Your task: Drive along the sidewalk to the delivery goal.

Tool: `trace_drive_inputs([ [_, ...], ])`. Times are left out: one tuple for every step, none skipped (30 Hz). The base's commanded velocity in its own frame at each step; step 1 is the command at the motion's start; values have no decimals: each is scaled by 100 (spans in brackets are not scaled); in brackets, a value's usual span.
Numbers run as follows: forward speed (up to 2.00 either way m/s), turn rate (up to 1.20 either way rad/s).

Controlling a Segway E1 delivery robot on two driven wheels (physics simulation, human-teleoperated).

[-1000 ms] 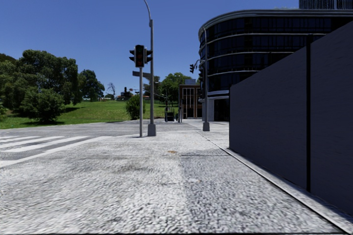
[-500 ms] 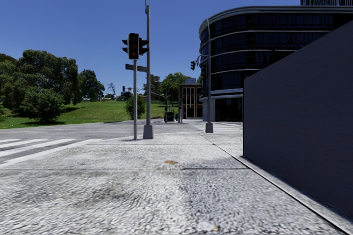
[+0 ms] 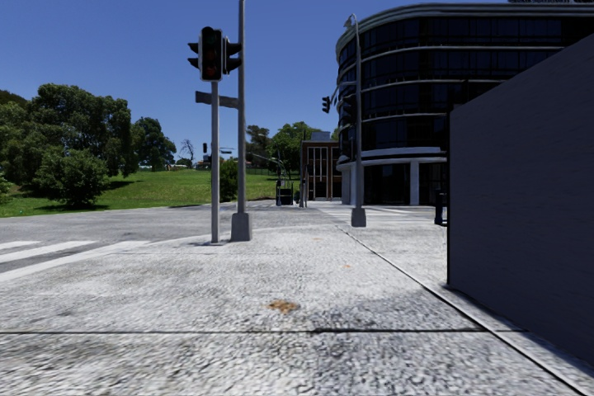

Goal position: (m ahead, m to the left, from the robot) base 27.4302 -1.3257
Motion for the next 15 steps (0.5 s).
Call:
trace_drive_inputs([
  [200,0],
  [200,0],
  [200,0],
  [198,0],
  [198,0],
  [188,0],
  [180,-1],
  [180,-1],
  [175,-2],
  [173,-2],
  [173,-2],
  [173,-2],
  [173,-2],
  [173,-2],
  [173,-3],
])
